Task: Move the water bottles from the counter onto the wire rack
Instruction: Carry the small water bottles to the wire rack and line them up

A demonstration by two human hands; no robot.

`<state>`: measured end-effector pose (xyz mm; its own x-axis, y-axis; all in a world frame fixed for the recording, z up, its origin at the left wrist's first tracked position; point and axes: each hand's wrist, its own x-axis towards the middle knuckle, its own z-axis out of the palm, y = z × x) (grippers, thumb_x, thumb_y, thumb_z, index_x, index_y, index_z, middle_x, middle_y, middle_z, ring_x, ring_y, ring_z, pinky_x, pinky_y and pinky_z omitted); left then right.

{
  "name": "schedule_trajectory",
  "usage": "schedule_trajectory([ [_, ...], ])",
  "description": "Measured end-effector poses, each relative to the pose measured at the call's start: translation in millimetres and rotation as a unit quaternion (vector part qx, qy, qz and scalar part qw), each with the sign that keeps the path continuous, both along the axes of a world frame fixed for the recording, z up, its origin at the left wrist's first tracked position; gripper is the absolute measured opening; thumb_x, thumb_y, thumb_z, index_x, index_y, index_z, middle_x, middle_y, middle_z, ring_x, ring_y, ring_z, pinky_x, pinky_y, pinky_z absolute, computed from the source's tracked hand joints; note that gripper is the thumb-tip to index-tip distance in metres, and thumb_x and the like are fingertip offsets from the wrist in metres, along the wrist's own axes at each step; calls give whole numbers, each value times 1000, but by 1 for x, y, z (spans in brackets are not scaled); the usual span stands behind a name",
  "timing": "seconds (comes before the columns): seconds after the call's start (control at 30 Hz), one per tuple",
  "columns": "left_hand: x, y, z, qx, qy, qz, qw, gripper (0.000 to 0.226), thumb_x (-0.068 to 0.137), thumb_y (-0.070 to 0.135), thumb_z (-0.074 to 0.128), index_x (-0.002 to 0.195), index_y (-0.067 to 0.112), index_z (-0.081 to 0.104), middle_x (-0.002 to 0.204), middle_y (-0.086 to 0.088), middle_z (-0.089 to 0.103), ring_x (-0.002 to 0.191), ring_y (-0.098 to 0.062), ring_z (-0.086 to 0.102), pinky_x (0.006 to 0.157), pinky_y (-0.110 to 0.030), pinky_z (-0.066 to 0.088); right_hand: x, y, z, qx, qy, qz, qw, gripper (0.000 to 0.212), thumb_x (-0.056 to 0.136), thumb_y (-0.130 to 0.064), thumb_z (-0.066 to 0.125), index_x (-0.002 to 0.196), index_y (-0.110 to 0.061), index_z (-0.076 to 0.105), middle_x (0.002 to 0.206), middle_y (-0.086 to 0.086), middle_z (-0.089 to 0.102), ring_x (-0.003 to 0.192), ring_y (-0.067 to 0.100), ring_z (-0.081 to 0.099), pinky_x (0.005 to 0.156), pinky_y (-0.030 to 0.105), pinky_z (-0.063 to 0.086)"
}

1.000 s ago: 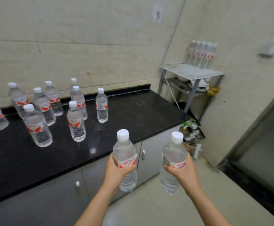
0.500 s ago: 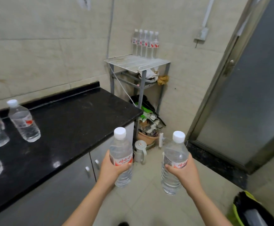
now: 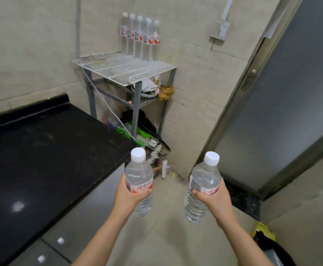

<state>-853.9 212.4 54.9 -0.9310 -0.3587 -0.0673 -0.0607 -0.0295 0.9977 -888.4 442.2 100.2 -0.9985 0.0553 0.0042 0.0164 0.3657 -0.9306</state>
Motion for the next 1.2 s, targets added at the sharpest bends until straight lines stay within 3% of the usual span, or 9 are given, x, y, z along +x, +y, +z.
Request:
schedule_trajectory([
  [0.17, -51, 10, -21, 18, -61, -19, 998, 86, 34, 37, 80, 113, 14, 54, 104, -7, 68, 96, -24, 66, 85, -40, 53, -36, 22, -22, 1, -43, -31, 999, 72, 46, -20, 80, 112, -17, 53, 106, 3, 65, 95, 19, 62, 86, 34, 47],
  [0.37, -138, 42, -25, 1, -54, -21, 998, 72, 33, 27, 82, 99, 26, 54, 98, 3, 67, 88, -11, 64, 74, -23, 49, -125, 61, -43, -18, -71, -44, 996, 67, 50, -9, 81, 111, -17, 53, 101, 1, 66, 91, 17, 63, 83, 32, 46],
  [0.47, -196, 56, -18, -6, -35, -1, 999, 67, 39, 18, 81, 99, 26, 53, 99, 5, 66, 89, -8, 63, 80, -28, 50, -197, 74, -53, -17, -73, -9, 997, 64, 59, 2, 80, 114, -16, 53, 105, 2, 65, 96, 19, 62, 88, 35, 46],
  [0.57, -255, 64, 3, -13, -4, 18, 1000, 86, 34, 34, 83, 112, 17, 53, 107, -2, 67, 98, -16, 65, 86, -34, 51, -279, 78, -45, -10, -49, 50, 997, 60, 58, -8, 82, 111, -20, 55, 106, 1, 66, 99, 20, 63, 92, 40, 48],
  [0.67, -297, 65, 35, -21, 21, 61, 998, 86, 34, 38, 81, 113, 17, 55, 107, -1, 68, 99, -14, 66, 81, -26, 53, -347, 69, -16, -33, -35, 100, 994, 52, 63, -2, 80, 101, -24, 53, 99, -3, 65, 90, 13, 62, 84, 33, 48],
  [0.77, -322, 60, 74, -27, 69, 124, 990, 76, 34, 37, 80, 105, 24, 57, 100, 5, 69, 88, -2, 67, 71, -16, 54, -405, 49, 19, -49, -1, 161, 986, 59, 63, -6, 82, 110, -20, 50, 107, 0, 62, 98, 18, 60, 86, 33, 46],
  [0.9, -343, 32, 126, -54, 142, 200, 968, 75, 34, 32, 80, 104, 13, 62, 88, 7, 74, 83, -6, 69, 69, -17, 54, -468, 9, 62, -104, 49, 209, 971, 66, 59, -1, 84, 116, -7, 51, 112, 10, 63, 103, 26, 61, 88, 34, 47],
  [1.07, -379, -20, 186, -102, 208, 258, 938, 60, 35, 26, 79, 93, 17, 66, 81, 11, 74, 78, -5, 69, 70, -16, 53, -538, -65, 122, -186, 126, 277, 934, 87, 40, -32, 82, 118, -6, 54, 113, 10, 66, 103, 25, 63, 93, 42, 50],
  [1.2, -420, -70, 210, -133, 224, 298, 919, 77, 35, 29, 84, 108, 14, 62, 91, 8, 73, 85, -4, 69, 70, -14, 54, -593, -128, 162, -238, 161, 304, 908, 85, 44, -20, 84, 122, -8, 52, 117, 8, 64, 108, 23, 62, 92, 41, 51],
])
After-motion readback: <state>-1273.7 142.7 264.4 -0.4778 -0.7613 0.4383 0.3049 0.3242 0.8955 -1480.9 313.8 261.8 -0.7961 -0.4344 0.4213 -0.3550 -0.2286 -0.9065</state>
